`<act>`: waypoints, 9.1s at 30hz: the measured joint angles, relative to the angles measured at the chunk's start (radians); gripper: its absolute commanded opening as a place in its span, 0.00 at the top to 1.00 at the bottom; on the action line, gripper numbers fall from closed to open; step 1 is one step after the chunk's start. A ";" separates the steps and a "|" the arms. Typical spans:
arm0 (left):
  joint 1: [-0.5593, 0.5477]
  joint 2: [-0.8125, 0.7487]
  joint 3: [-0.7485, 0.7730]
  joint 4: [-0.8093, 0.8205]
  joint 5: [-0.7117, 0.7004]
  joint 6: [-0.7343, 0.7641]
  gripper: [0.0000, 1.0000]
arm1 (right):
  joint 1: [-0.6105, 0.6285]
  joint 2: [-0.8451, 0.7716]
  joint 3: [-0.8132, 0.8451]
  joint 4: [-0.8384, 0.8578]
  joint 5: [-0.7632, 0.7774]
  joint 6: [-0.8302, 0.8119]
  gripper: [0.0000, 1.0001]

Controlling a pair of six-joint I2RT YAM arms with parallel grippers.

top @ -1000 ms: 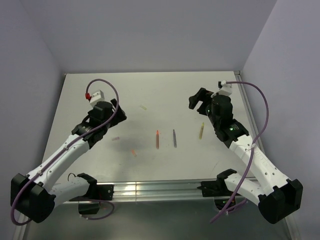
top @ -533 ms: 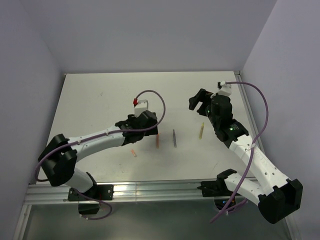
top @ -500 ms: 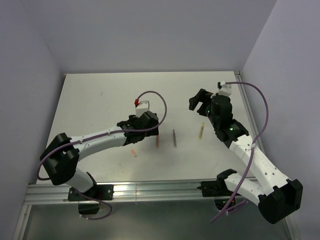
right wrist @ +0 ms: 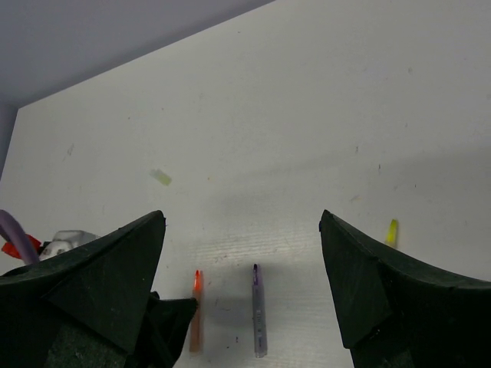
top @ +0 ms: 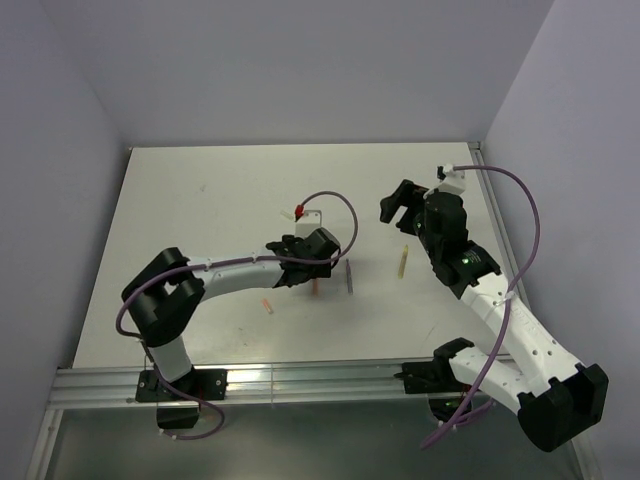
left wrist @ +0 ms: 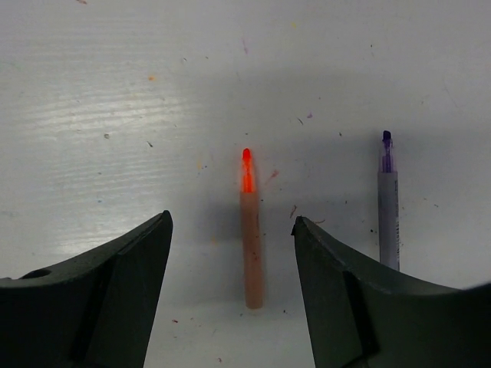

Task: Insert the pens into the pen caps

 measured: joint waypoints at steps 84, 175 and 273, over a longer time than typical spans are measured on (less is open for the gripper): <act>0.130 -0.575 -0.203 0.454 0.388 -0.119 1.00 | 0.218 0.219 -0.054 0.442 -0.749 0.191 0.49; -0.087 -0.502 -0.465 -0.390 -0.021 -0.743 0.96 | 0.365 -0.002 -0.306 0.115 -0.569 0.065 1.00; 0.138 -0.022 0.035 -0.254 0.375 0.914 0.28 | 0.172 -0.453 -0.252 -0.154 -0.440 0.066 1.00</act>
